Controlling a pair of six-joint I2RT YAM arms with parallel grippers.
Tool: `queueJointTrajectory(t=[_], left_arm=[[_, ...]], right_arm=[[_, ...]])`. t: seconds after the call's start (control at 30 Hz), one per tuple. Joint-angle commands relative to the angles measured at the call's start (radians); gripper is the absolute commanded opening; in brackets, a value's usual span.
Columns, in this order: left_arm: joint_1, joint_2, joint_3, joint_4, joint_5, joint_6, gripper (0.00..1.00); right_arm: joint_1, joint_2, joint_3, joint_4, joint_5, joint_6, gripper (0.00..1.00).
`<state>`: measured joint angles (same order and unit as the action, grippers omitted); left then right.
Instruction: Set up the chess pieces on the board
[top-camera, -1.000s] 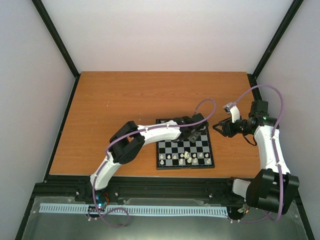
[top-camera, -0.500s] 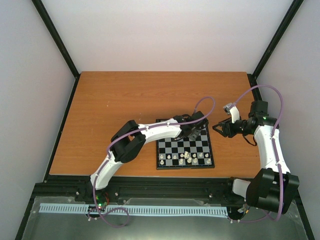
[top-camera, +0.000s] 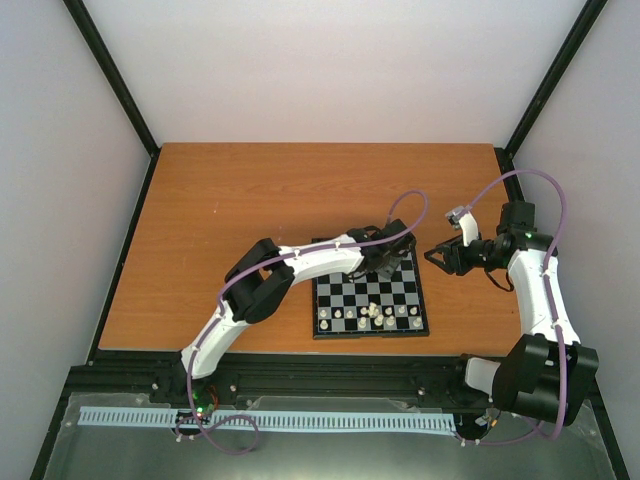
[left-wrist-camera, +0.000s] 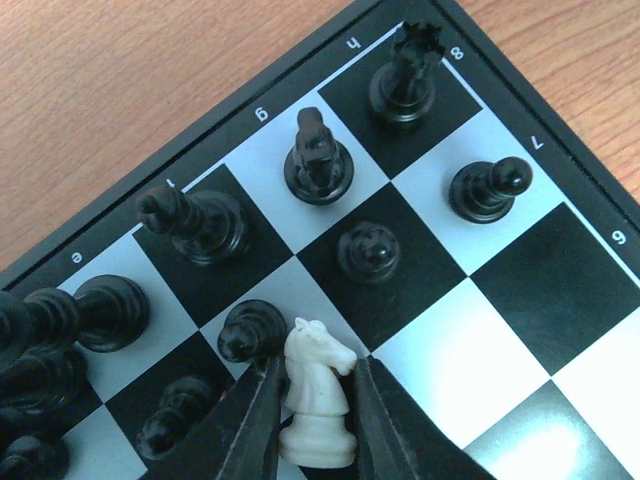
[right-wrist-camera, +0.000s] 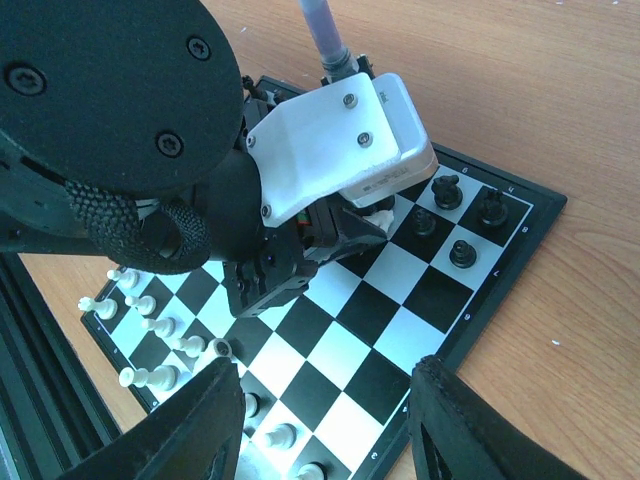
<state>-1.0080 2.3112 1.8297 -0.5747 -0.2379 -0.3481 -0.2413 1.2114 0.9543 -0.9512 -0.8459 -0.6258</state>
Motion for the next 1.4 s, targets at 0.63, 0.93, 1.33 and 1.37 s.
queueJointTrajectory(t=[0.63, 0.93, 1.33, 1.37], left_arm=[[0.003, -0.462, -0.578, 0.465, 0.199, 0.08, 0.16], [0.003, -0.571, -0.712, 0.657, 0.29, 0.128, 0.18], [-0.015, -0.651, -0.787, 0.768, 0.388, 0.214, 0.21], [-0.016, -0.647, -0.783, 0.767, 0.386, 0.218, 0.21]], right_arm=[[0.042, 0.277, 0.124, -0.123, -0.124, -0.059, 0.48], [0.139, 0.462, 0.218, -0.272, -0.253, -0.133, 0.44], [0.216, 0.615, 0.252, -0.489, -0.401, -0.328, 0.37], [0.217, 0.628, 0.256, -0.514, -0.408, -0.354, 0.37]])
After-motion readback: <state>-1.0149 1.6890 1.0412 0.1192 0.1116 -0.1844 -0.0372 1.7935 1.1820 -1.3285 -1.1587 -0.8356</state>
